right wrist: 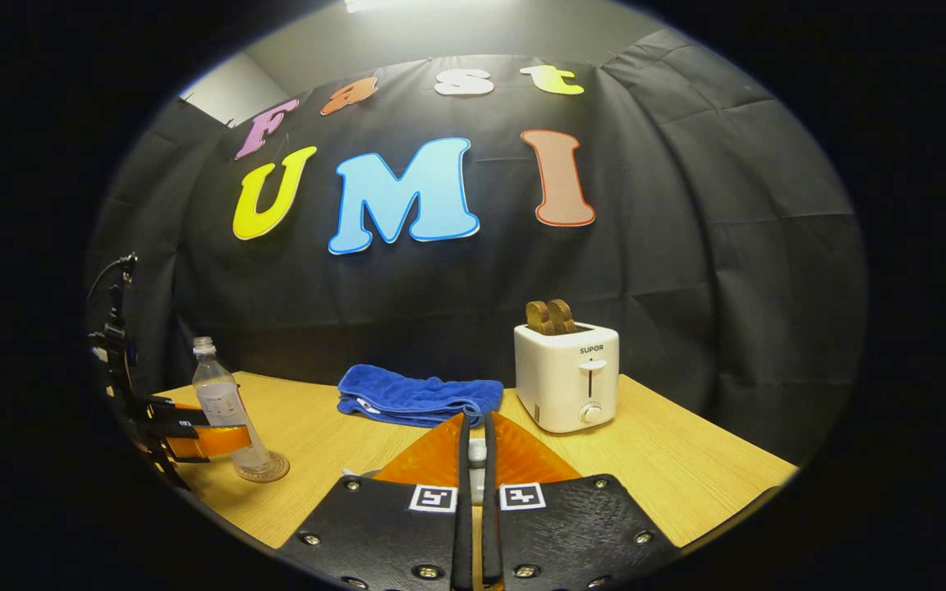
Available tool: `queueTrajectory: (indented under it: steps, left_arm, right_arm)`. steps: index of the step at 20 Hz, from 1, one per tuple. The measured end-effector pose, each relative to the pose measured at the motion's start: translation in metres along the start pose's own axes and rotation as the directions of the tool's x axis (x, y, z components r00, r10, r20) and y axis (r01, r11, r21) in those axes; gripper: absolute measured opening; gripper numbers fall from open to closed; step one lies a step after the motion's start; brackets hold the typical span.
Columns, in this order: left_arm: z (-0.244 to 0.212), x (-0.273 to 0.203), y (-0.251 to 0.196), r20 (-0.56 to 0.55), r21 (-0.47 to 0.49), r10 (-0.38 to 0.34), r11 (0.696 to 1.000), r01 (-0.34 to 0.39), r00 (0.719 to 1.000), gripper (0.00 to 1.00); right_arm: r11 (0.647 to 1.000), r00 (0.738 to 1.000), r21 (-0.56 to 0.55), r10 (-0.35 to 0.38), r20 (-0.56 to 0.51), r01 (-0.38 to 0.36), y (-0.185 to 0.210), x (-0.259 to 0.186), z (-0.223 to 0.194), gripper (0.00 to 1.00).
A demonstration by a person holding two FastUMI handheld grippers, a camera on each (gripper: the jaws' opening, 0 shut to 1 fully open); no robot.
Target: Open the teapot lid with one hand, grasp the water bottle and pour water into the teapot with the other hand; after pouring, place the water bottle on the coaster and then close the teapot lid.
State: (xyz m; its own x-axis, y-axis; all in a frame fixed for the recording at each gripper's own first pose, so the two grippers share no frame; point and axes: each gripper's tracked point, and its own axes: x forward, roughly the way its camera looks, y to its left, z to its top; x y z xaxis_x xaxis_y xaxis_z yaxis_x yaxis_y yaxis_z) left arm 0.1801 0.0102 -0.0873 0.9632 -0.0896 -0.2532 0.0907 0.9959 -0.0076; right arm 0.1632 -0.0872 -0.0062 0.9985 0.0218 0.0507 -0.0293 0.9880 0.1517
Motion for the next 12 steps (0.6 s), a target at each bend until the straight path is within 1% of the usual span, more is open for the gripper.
queueTrajectory:
  steps: [5, 9, 12]
  left_arm:
    - [0.011, -0.019, -0.005, 0.047, 0.012, -0.019, 1.000, 0.018, 0.999, 0.96]
    - [0.018, -0.042, -0.003, 0.088, -0.011, -0.017, 1.000, 0.018, 0.996, 0.96]
    - [0.016, -0.050, -0.006, 0.103, -0.016, -0.035, 0.999, 0.037, 0.994, 0.96]
  right_arm:
    - [0.999, 1.000, -0.049, 0.019, -0.018, -0.020, 0.020, 0.006, -0.002, 0.05]
    - [0.998, 0.997, -0.023, 0.062, -0.053, -0.063, 0.043, 0.014, -0.010, 0.05]
    - [0.997, 0.993, -0.012, 0.080, -0.082, -0.081, 0.056, 0.022, -0.020, 0.05]
